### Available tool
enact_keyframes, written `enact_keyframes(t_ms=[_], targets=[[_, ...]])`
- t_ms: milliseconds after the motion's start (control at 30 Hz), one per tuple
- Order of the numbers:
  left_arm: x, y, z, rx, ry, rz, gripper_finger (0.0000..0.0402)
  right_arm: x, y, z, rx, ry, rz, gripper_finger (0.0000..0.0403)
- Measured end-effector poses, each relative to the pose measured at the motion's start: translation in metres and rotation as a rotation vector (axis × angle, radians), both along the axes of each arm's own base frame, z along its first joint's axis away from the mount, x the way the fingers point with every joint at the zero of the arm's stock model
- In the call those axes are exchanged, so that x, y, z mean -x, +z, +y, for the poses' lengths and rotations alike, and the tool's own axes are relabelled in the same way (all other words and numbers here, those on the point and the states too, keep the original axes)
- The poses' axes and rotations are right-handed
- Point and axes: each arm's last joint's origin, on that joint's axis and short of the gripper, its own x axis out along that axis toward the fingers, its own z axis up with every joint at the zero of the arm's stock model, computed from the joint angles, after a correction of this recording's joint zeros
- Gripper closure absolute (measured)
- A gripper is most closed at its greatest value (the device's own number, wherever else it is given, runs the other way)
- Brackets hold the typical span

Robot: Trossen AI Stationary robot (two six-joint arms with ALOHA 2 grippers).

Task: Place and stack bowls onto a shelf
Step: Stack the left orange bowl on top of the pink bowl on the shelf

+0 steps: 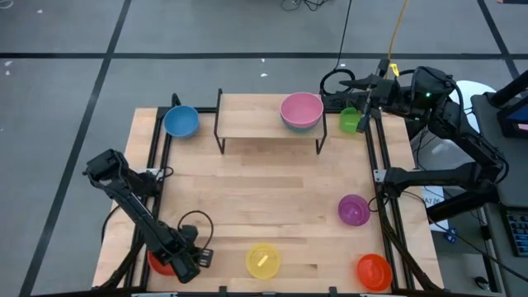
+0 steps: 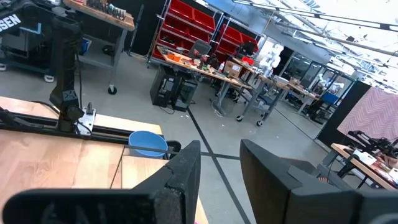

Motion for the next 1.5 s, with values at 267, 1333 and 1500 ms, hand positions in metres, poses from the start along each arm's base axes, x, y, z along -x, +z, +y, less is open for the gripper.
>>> enact_keyframes(t_ms=[267,1333,1500], targets=[[0.007,0.015,0.008,0.022,-0.048,0.051,0.0389,0.000,0.000,0.000,0.005,0.001,-0.001,0.0298],[0.004,0.188,0.200,-0.526,-0.195,-1.049,0.0396,-0.001,-0.001,-0.001,-0.066,-0.003,-0.016,0.0298],[-0.001,0.219,0.214,-0.698,-0.225,-1.322,0.0396,-0.008,-0.008,-0.004,-0.114,-0.003,0.038,0.0298]])
